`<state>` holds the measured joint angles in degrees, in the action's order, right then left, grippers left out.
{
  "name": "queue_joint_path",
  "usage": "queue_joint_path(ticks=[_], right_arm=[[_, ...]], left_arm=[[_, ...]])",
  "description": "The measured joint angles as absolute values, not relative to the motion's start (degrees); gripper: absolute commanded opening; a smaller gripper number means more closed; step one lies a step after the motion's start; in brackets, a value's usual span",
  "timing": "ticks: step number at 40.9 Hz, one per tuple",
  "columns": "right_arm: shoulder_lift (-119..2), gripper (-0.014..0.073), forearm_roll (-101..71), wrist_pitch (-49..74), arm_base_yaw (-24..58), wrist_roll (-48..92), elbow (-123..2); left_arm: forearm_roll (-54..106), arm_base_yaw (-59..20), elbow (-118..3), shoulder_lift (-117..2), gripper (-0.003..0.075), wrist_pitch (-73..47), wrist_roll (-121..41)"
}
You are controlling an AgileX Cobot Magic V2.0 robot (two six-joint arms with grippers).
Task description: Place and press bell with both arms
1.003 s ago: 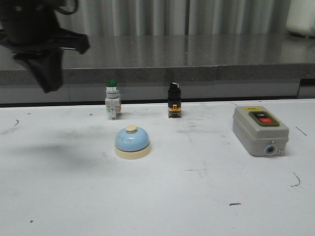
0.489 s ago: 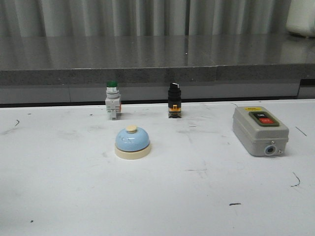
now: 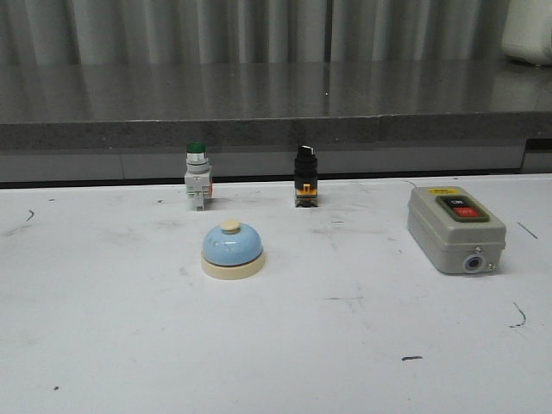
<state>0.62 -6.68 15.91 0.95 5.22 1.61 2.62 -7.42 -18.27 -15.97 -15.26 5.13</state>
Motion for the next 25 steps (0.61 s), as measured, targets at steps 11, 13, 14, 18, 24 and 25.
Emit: queue_joint_path(ticks=[11,13,14,18,24,25], right_arm=[[0.6,-0.0067,-6.7,15.9,0.9,5.2,1.6],[0.6,-0.0067,-6.7,15.9,0.9,5.2,1.6],[0.6,-0.0067,-6.7,15.9,0.9,5.2,1.6],[0.6,-0.0067,-6.9,15.6,0.9,5.2,1.6],[0.6,-0.0067,-7.1,12.5,0.9,5.2,1.6],[0.6,-0.0067,-7.1,12.3,0.9,5.2,1.6]], left_arm=[[2.6,-7.4,-17.7,-12.3,-0.0020,-14.8,5.1],[2.6,-7.4,-17.7,-12.3,-0.0020,-14.7,5.1],[2.6,-7.4,-17.7,-12.2,-0.0020,-14.7,5.1],[2.6,-7.4,-17.7,-12.2,-0.0020,-14.7,5.1],[2.6,-7.4,-17.7,-12.2,-0.0020,-14.7,5.1],[2.6,-7.4,-17.7,-12.2,-0.0020,-14.7,5.1]])
